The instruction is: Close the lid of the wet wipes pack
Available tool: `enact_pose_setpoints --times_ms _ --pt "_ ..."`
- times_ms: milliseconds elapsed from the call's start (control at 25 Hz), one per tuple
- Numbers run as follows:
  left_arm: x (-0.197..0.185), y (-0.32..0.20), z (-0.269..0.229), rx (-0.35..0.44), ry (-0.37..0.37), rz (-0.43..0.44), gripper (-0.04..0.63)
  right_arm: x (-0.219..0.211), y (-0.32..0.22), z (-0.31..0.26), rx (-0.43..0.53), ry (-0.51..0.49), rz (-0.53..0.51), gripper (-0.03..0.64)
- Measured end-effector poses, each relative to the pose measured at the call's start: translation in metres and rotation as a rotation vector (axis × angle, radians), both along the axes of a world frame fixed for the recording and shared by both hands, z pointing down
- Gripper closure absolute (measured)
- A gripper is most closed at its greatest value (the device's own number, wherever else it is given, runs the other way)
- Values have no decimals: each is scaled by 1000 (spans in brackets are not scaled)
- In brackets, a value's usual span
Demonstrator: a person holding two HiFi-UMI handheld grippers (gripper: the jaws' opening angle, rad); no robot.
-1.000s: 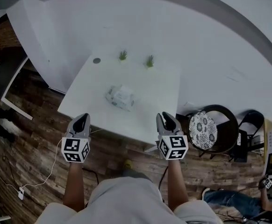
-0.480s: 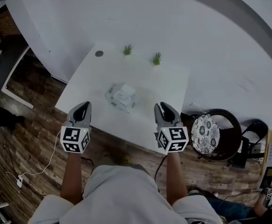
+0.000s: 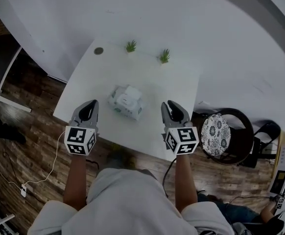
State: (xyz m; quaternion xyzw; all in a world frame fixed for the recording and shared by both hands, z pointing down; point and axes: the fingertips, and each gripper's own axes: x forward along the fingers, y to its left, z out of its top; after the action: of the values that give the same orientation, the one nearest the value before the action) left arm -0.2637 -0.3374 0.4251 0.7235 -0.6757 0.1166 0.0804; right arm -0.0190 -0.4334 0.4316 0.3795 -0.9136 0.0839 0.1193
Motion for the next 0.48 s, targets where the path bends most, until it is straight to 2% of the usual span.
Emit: enact_pose_setpoints --times_ms 280,480 --pt "-17 -39 18 -34 19 41 588 -21 -26 15 -18 15 24 528" --pt "-15 -62 34 -66 30 79 587 -30 -43 32 -59 29 29 528"
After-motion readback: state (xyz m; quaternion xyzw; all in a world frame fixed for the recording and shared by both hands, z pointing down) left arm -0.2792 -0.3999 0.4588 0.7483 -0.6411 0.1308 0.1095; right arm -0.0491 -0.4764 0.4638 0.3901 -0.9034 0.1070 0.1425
